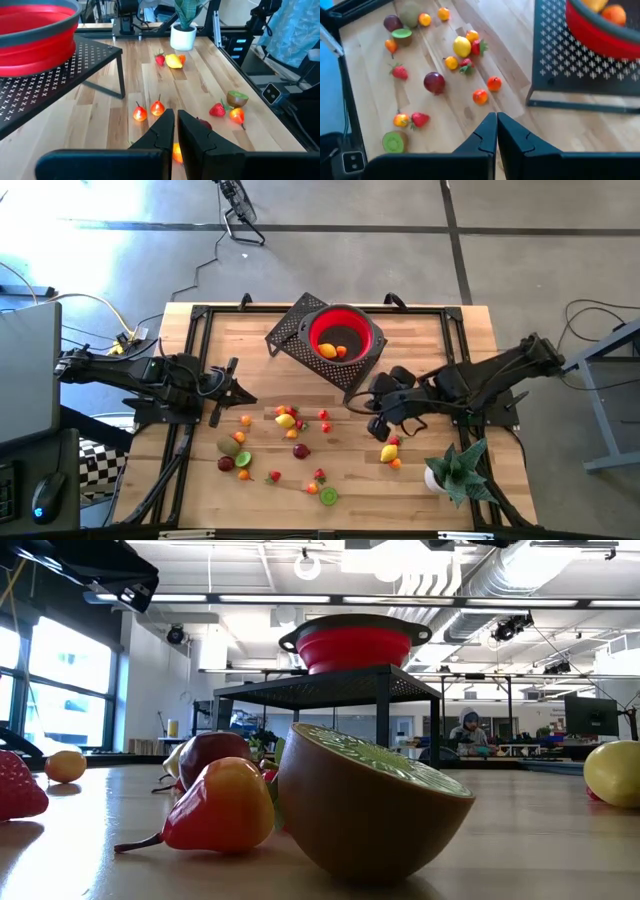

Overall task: Pick & Place Fruit
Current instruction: Put the strawberry into the strainer bowl on the shelf

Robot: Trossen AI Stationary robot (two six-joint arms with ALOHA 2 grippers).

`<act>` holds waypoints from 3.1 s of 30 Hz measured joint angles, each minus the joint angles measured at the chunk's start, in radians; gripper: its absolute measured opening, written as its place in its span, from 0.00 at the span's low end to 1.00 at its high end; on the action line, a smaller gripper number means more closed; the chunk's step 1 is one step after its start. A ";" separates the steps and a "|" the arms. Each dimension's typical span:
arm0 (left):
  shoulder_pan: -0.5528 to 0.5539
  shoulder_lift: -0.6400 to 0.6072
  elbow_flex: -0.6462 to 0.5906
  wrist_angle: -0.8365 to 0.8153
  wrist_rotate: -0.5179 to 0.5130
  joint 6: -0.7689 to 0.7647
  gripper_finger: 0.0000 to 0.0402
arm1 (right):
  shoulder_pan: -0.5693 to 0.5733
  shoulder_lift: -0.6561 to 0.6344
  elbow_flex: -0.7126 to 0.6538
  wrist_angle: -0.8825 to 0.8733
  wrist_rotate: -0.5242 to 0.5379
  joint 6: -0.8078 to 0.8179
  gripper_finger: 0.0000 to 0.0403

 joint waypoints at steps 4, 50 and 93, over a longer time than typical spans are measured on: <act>0.000 0.000 0.000 0.000 0.000 0.000 0.05 | 0.013 0.000 -0.014 -0.015 -0.015 0.088 0.01; 0.000 0.000 0.000 0.000 -0.001 0.000 0.05 | -0.035 0.001 -0.388 -0.128 -0.451 0.347 0.53; 0.000 0.000 0.000 0.000 -0.001 0.000 0.05 | 0.019 0.010 -0.599 0.145 -0.475 0.339 0.42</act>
